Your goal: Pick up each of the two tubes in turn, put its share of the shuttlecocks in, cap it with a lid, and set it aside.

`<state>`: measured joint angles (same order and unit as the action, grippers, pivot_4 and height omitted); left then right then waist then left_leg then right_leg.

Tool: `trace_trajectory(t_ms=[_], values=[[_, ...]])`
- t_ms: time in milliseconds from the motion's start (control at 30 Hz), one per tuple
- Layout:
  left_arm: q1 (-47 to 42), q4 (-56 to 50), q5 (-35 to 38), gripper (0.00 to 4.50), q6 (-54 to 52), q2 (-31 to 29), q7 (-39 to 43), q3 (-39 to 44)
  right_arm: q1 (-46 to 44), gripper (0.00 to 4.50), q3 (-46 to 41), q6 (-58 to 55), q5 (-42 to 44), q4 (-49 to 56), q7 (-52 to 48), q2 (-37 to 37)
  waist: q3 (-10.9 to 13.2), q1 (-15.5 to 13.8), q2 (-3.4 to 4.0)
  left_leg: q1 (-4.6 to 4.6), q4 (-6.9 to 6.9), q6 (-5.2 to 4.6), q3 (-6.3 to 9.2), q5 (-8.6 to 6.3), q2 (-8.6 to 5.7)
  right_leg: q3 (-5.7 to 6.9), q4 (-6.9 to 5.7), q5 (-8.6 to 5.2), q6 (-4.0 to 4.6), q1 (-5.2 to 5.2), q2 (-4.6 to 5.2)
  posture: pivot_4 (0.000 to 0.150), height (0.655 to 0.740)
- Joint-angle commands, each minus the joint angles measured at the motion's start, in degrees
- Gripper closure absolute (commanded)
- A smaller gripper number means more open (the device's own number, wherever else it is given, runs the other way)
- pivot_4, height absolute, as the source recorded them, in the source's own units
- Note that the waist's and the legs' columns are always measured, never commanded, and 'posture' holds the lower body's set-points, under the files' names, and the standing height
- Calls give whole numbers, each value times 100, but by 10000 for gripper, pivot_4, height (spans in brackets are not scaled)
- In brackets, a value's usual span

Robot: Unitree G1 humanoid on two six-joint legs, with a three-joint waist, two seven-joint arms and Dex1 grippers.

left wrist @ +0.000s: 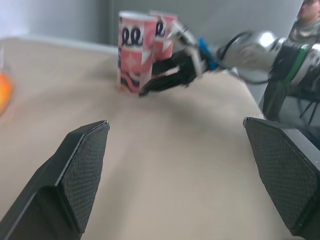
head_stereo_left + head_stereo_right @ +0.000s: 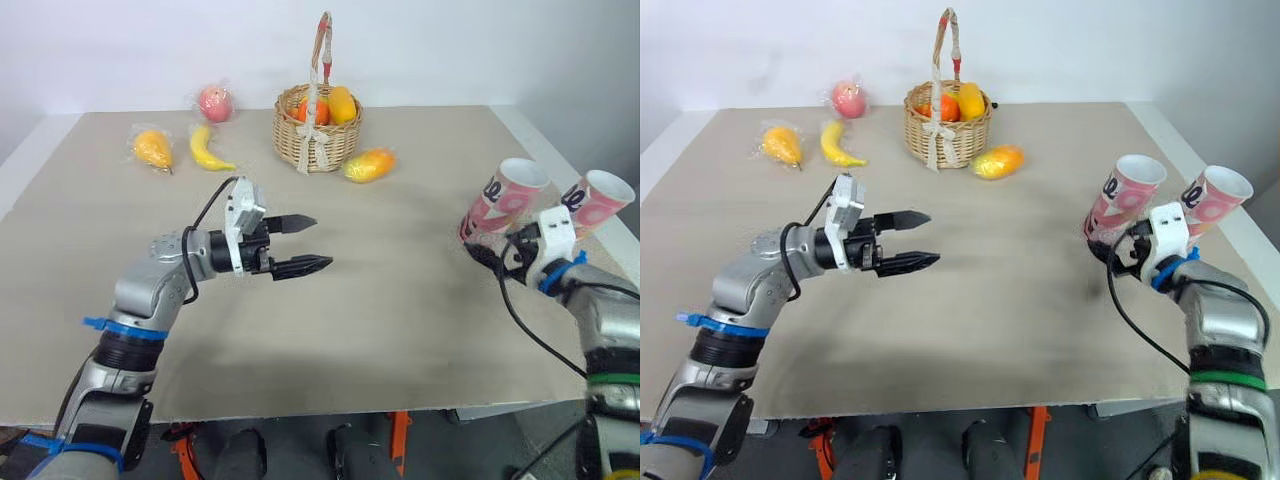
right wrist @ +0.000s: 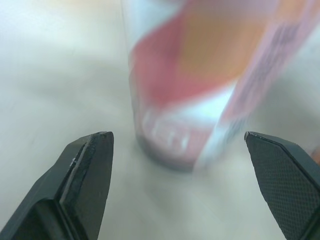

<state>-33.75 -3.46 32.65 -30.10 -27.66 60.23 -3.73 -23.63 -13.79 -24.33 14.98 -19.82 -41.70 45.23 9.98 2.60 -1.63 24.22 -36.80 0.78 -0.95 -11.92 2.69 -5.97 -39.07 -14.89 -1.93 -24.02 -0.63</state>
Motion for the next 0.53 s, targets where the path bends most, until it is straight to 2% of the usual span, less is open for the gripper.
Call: trace_trajectory(t_ms=[33, 133, 233, 400, 533], values=[[416, -621, 194, 0, -365, -296, -237, 340, 590, 318, -168, -427, 387, 1412, -380, 235, -2, 24, 3, -5, 0, 0, 0, 0, 3, -2, 0, 0, 0, 3, -2, 1500, 7400], [1060, -981, 360, 0, -736, -544, -486, 651, 1053, 318, 41, -729, 975, 2779, -823, 112, 0, 44, 9, -16, -6, -3, 0, 2, 6, -4, -4, -3, -18, 9, -8, 1500, 7400], [1566, -1259, 343, 0, -802, -695, -724, 889, 1101, 318, 310, -894, 1291, 3441, -924, -117, 3, 65, 4, -30, -5, -13, 2, 9, 13, -6, -5, -9, -37, 18, -15, 1500, 7400], [2452, -1495, 323, 0, -659, -777, -1097, 1466, 944, 318, 1041, -950, 1378, 3683, -804, -832, 13, 51, -18, -87, -4, -26, -4, 18, 15, -1, -2, -3, -32, 70, -9, 1500, 7400], [2629, -1513, 304, 0, -516, -620, -1262, 1505, 954, 318, 1369, -848, 1232, 3581, -751, -1064, 13, -4, -19, -82, -3, -30, -5, 21, 5, -1, -2, -4, -37, 67, 1, 1500, 7400]])
